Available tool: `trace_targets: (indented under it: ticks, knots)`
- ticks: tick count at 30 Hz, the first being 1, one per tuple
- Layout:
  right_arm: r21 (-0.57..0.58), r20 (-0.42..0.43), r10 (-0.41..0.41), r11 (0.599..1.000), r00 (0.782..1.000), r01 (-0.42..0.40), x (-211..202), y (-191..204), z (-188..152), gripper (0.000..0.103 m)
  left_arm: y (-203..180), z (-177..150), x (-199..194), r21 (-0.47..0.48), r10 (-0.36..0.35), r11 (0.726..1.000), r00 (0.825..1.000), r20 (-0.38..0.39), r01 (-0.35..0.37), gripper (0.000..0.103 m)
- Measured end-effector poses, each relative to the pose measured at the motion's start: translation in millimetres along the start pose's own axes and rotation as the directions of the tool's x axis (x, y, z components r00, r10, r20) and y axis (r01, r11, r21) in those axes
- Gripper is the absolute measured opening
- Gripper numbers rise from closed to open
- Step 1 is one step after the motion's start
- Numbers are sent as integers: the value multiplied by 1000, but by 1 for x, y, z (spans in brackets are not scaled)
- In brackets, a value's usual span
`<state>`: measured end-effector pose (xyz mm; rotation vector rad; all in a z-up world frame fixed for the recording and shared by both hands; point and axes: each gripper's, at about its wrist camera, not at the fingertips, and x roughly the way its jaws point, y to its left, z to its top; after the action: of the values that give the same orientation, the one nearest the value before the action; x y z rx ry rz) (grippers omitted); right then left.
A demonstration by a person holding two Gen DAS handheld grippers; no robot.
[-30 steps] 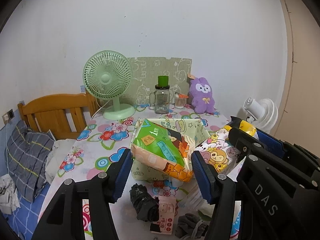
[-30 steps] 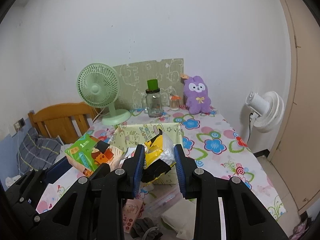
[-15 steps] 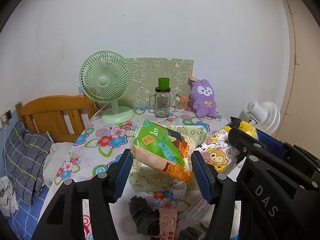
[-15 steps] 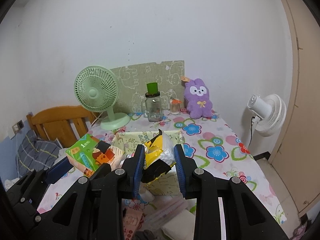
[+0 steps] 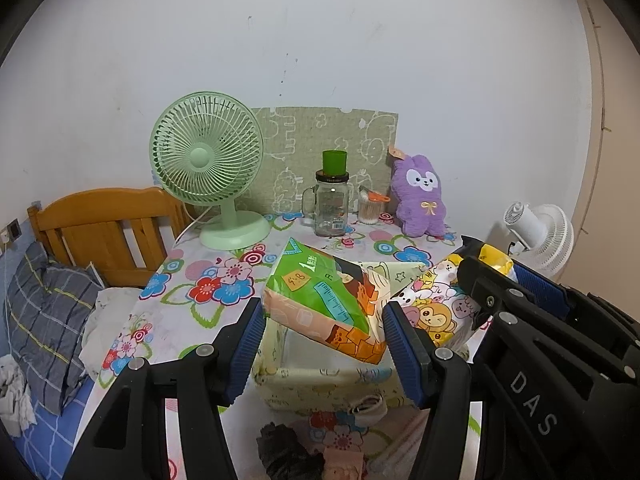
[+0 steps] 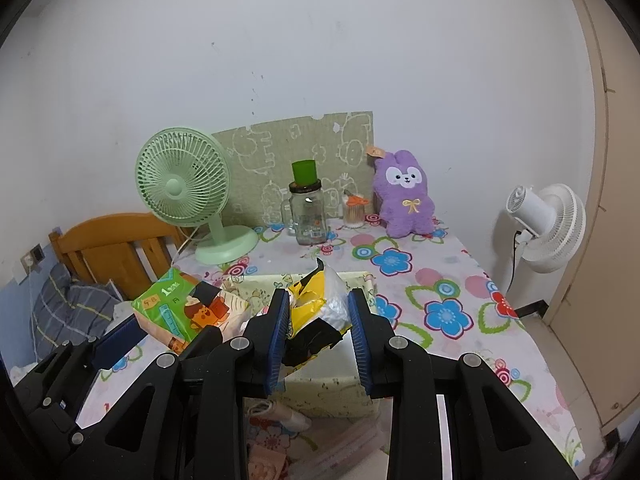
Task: Organize soft objects
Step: 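Lift the yellow snack packet with the right tool over the fabric box, then open the right tool to drop the snack packet into the box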
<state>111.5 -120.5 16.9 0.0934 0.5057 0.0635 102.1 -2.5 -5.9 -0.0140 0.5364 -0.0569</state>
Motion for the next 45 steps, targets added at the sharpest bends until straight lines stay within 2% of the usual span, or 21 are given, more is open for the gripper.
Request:
trace_targets:
  ticks: [12,27,38,45]
  knots:
    - [4,-11,1,1000,1000,-1,38,0,11,33,3,12,38,0,12,1000,1000,-19,-12,62]
    - [24,-72,-8,1000,997,10,97,-4,11,33,7,12,94,-13,20,1000,994,-104,-22,62]
    - [30,-122,6,1000,992,-2,127,-4,4,33,14,6,122,-23,27,999,984,-174,-32,69]
    - [35,-141,20,999,990,-15,137,-5,1,36,14,4,125,-21,12,1000,984,-179,-16,79]
